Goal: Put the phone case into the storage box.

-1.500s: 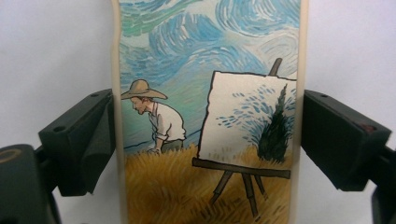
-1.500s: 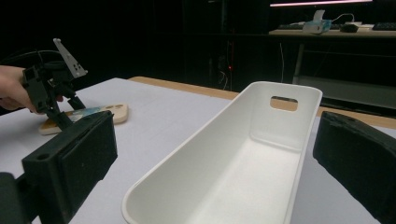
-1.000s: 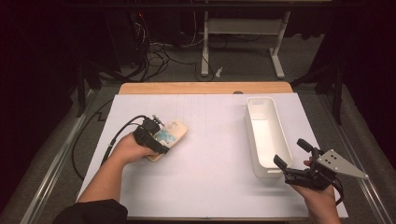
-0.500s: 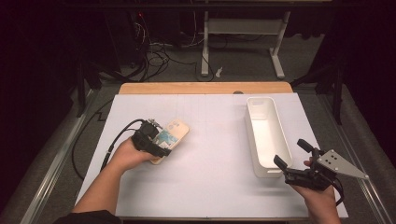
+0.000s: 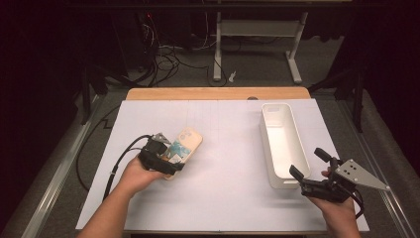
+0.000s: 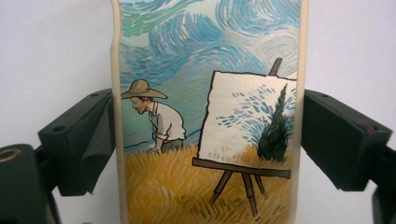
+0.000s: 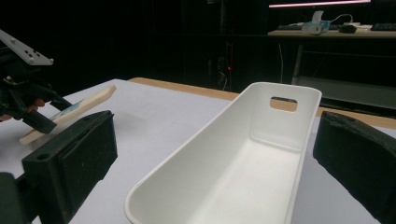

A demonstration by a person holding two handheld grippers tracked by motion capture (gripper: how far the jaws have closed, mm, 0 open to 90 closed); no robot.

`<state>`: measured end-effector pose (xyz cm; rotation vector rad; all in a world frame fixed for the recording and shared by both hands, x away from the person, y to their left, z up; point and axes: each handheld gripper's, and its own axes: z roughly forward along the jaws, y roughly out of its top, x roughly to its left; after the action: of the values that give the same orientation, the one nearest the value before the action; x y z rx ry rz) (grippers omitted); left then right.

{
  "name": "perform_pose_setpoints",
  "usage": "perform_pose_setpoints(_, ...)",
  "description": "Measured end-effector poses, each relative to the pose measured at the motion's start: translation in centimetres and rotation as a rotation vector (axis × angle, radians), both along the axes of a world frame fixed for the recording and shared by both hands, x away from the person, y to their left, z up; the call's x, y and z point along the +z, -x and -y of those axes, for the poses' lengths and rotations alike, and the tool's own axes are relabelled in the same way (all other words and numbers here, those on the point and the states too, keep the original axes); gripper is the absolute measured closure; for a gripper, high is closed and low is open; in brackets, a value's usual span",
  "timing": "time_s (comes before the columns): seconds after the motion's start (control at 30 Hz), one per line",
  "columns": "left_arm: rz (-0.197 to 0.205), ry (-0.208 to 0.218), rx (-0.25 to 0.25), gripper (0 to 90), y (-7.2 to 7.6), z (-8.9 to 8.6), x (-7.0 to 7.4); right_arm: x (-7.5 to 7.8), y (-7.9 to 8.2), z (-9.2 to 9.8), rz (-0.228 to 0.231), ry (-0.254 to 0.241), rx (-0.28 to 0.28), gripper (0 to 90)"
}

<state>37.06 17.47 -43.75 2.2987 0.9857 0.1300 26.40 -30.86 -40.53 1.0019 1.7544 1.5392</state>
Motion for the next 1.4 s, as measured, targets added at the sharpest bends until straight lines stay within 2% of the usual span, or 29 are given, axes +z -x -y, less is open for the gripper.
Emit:
perform_pose_setpoints(0.2, 0.037, 0.055, 0.025, 11.2, 1.2, -0.2, 0.1, 0.0, 0.1, -0.1, 0.001, -0.002, 0.001, 0.1)
perform_pose_setpoints(0.33, 0.081, 0.075, 0.036, 11.1, 2.5, 0.0, 0.2, 0.1, 0.1, 0.0, 0.003, -0.002, -0.001, 0.1)
perform_pose_setpoints(0.7, 0.169, 0.208, 0.089, 11.0, 6.3, 0.0, 0.6, 0.1, 0.3, -0.3, 0.002, -0.001, -0.001, 0.1)
perform_pose_setpoints(0.83, 0.199, 0.219, 0.077, 11.0, 7.2, 0.1, 0.6, 0.0, 0.2, -0.4, -0.002, 0.002, 0.001, 0.1)
perform_pose_setpoints(0.87, 0.219, 0.251, 0.073, 11.0, 7.6, 0.0, 0.5, 0.0, 0.2, -0.4, -0.001, 0.005, 0.003, 0.1)
perform_pose_setpoints(0.9, 0.219, 0.251, 0.073, 11.0, 7.6, 0.0, 0.5, 0.0, 0.2, -0.5, -0.001, 0.008, 0.005, 0.1)
perform_pose_setpoints(0.93, 0.250, 0.295, 0.053, 11.0, 8.0, 0.0, 0.3, 0.0, 0.2, -0.5, -0.001, 0.009, 0.008, 0.1)
perform_pose_setpoints(1.03, 0.271, 0.282, 0.016, 11.0, 8.6, 0.5, 0.2, -0.1, 0.1, -0.6, -0.002, 0.011, 0.011, 0.1)
perform_pose_setpoints(1.07, 0.283, 0.278, 0.017, 10.9, 8.6, 0.5, 0.2, -0.1, 0.0, -0.6, -0.003, 0.014, 0.012, 0.1)
perform_pose_setpoints(1.17, 0.313, 0.300, 0.034, 10.9, 8.5, 0.4, 0.1, -0.2, 0.0, -0.6, -0.008, 0.020, 0.013, 0.1)
perform_pose_setpoints(1.23, 0.312, 0.314, 0.039, 10.8, 8.4, 0.3, -0.1, -0.2, 0.0, -0.6, -0.009, 0.021, 0.013, 0.1)
perform_pose_setpoints(1.33, 0.317, 0.310, 0.024, 10.7, 8.3, 0.4, -0.4, -0.2, -0.1, -0.6, -0.007, 0.025, 0.014, 0.1)
perform_pose_setpoints(1.4, 0.309, 0.323, 0.014, 10.7, 8.3, 0.4, -0.4, -0.2, -0.1, -0.6, -0.009, 0.023, 0.013, 0.1)
